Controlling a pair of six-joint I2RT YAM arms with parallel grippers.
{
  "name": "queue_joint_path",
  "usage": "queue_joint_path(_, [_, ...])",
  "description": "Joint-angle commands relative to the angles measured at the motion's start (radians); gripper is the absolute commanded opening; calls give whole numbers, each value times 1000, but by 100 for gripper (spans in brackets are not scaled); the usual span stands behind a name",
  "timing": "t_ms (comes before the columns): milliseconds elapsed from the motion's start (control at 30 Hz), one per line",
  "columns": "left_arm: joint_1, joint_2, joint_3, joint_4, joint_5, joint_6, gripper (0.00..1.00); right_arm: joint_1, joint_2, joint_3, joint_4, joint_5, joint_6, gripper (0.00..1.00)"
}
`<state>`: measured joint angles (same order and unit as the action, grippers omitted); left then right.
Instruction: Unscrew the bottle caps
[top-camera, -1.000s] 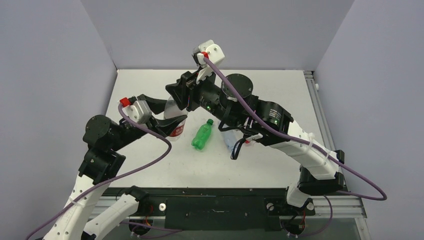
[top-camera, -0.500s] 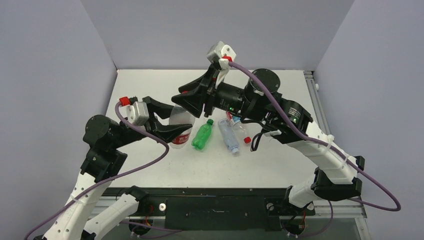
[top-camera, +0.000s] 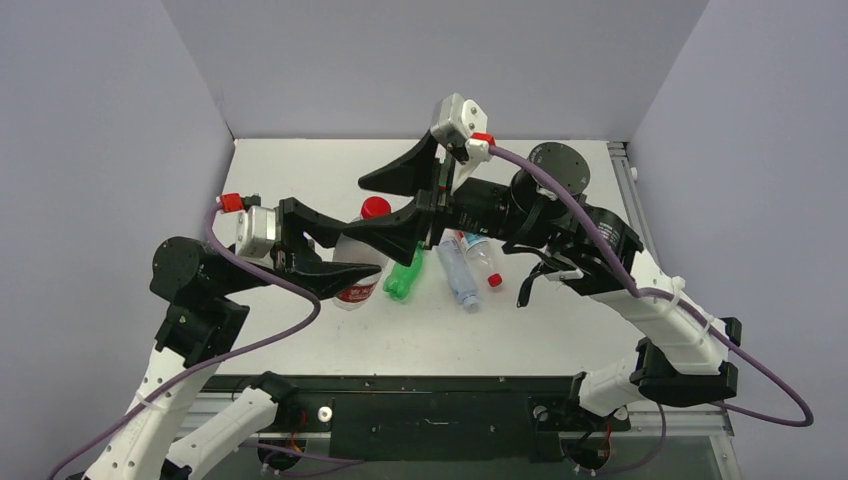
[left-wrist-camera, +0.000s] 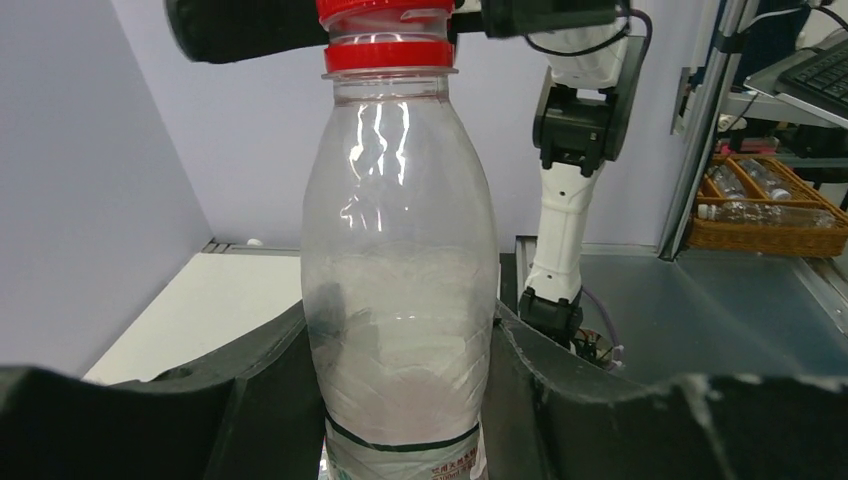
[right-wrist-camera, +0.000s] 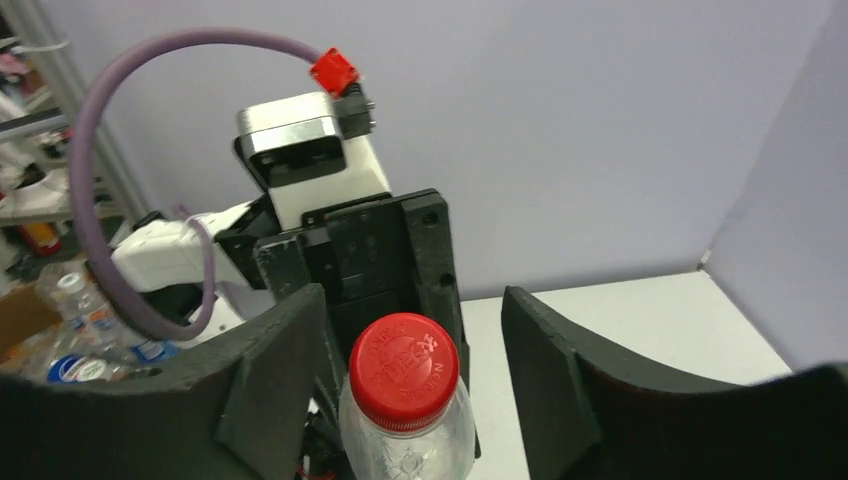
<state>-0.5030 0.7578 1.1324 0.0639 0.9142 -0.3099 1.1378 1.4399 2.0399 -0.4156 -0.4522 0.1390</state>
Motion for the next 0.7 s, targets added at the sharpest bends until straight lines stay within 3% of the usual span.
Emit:
queue_joint_path(0, [9,-5,10,41,-104,39,0,78,-26,-2,33,496,-20,75])
queue_joint_path(133, [9,-4,-10,-14,-245,149,0,167,14,33,55,815,-52,80])
queue_joint_path(267, [9,-21,-42,-44,-347,270,0,189,105,144,1,965,-10,81])
queue_joint_path(500, [9,-37,-63,-101,-442,368,0,190,197,253,-67,984,37,80])
queue_joint_path(667, [8,-50,-68,-105,-449,369,0,184,209,268,-84,970,54,67])
